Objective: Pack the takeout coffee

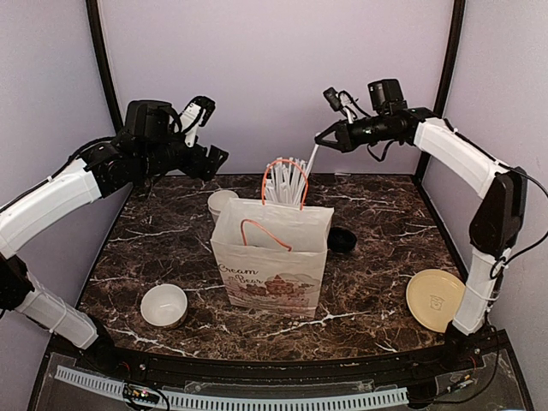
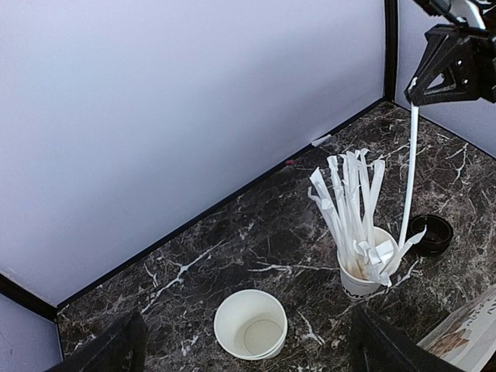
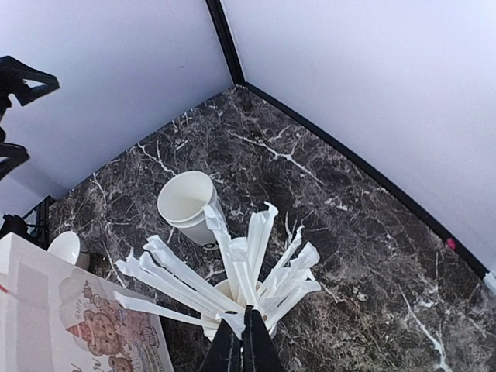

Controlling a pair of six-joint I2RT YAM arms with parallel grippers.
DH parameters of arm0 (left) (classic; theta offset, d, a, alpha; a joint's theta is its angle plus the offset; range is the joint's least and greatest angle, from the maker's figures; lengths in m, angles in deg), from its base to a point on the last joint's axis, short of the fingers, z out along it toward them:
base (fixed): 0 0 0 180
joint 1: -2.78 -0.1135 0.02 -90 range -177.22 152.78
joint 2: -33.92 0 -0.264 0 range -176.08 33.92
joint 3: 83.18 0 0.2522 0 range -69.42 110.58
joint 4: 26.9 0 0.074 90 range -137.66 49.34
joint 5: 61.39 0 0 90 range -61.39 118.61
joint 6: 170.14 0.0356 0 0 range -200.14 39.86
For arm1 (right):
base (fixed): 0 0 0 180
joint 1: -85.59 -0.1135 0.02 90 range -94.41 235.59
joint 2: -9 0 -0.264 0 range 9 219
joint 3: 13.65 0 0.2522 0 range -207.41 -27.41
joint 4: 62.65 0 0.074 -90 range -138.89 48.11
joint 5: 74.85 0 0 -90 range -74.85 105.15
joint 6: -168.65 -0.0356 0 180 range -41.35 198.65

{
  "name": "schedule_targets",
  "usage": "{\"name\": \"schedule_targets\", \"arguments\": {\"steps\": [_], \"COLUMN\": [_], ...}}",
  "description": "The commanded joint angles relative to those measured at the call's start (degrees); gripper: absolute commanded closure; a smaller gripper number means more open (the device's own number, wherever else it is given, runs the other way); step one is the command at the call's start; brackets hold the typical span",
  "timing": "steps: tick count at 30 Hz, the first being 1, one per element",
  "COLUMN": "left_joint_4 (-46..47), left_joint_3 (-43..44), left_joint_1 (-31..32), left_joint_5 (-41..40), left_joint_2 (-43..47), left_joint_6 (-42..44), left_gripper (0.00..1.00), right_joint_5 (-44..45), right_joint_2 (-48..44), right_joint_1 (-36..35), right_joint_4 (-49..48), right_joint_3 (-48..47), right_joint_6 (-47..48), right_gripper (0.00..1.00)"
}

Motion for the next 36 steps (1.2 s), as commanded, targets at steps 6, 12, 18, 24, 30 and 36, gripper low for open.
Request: {"name": "schedule_targets", "arguments": {"steps": [6, 12, 18, 24, 30, 36], "left_joint_4": [1.86, 2.15, 2.37, 1.58, 1.12, 1.42], "left_joint_3": [0.19, 2.44, 4.82, 5.52, 3.75, 1.23], "left_joint_1": [-0.84, -1.64, -1.96, -2.01, -2.03, -2.07], "left_joint_5": [-3.18, -4.75, -4.47, -5.00, -6.76, -7.70], "left_joint_2": [0.75, -1.18, -2.98, -1.36, 1.82, 4.57], "left_joint_6": [3.38, 3.22, 1.66, 0.83, 0.93, 1.25], "left_gripper": [0.07, 0.07, 0.07, 0.07, 0.07, 0.06], "right_joint_5": [0.37, -3.11, -10.87, -17.29, -11.67, -1.63], "right_joint_2": [-9.62, -12.74, -11.16, -9.03, -7.25, -8.70], "right_joint_1": [-0.45, -0.36, -0.70, -5.10, -12.39, -16.58], "right_joint_4": [4.29, 7.80, 0.69, -1.48, 4.87, 10.16], "right_joint_3": [-5.87, -11.51, -16.35, -19.65, -21.21, -17.31], "right_joint_6": [3.88, 4.31, -2.85, -5.21, 2.27, 10.30], "right_gripper": [1.00, 1.00, 1.00, 1.00, 1.00, 1.00]}}
